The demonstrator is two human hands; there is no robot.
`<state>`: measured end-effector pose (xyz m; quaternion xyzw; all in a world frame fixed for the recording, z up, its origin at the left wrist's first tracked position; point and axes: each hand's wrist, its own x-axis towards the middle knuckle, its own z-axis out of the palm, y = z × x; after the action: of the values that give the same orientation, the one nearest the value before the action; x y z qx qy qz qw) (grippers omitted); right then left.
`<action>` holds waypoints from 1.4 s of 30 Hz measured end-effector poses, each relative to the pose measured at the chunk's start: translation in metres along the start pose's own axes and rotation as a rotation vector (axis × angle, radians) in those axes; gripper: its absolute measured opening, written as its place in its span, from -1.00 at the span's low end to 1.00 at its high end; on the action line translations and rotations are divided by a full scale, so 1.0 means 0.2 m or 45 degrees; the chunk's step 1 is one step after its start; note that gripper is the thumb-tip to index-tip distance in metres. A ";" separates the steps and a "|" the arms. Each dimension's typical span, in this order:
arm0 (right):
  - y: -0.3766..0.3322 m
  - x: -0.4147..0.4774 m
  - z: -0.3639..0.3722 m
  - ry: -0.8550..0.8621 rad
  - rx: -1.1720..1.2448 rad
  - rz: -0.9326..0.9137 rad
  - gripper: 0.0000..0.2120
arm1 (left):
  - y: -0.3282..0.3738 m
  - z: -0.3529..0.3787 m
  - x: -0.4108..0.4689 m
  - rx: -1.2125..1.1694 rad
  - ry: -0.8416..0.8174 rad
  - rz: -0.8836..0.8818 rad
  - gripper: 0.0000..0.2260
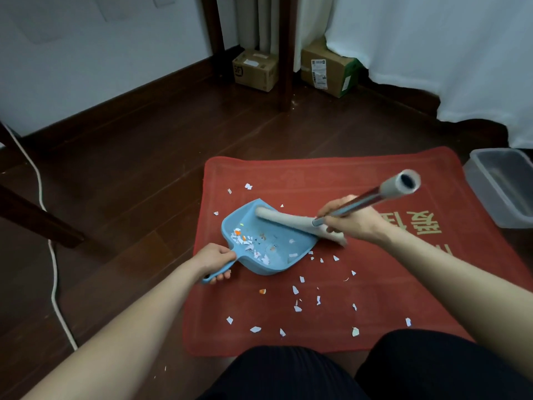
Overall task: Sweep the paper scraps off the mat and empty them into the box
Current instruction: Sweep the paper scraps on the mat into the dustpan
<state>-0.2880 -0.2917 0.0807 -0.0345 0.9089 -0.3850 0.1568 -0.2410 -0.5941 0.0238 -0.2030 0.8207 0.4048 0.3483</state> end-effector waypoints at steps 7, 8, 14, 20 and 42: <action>-0.01 -0.02 -0.16 0.430 -0.117 0.168 -0.94 | 0.00 -0.02 -0.03 0.030 -0.045 0.020 -0.81; 0.00 -0.02 -0.13 0.436 -0.231 0.211 -0.94 | 0.00 -0.01 -0.04 0.046 -0.048 0.015 -0.81; 0.05 -0.04 0.00 0.078 -0.021 0.068 -0.95 | 0.03 0.00 -0.02 0.051 -0.049 -0.006 -0.82; 0.04 -0.03 -0.15 0.412 -0.004 0.121 -0.91 | 0.03 0.00 -0.02 0.050 -0.059 -0.001 -0.82; 0.14 -0.08 -0.10 0.442 -0.026 0.275 -0.85 | 0.02 0.04 -0.02 0.072 -0.030 0.027 -0.77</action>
<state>-0.2774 -0.2553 0.0792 0.1285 0.9245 -0.3569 0.0380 -0.2381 -0.5850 0.0252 -0.1794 0.8298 0.3875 0.3593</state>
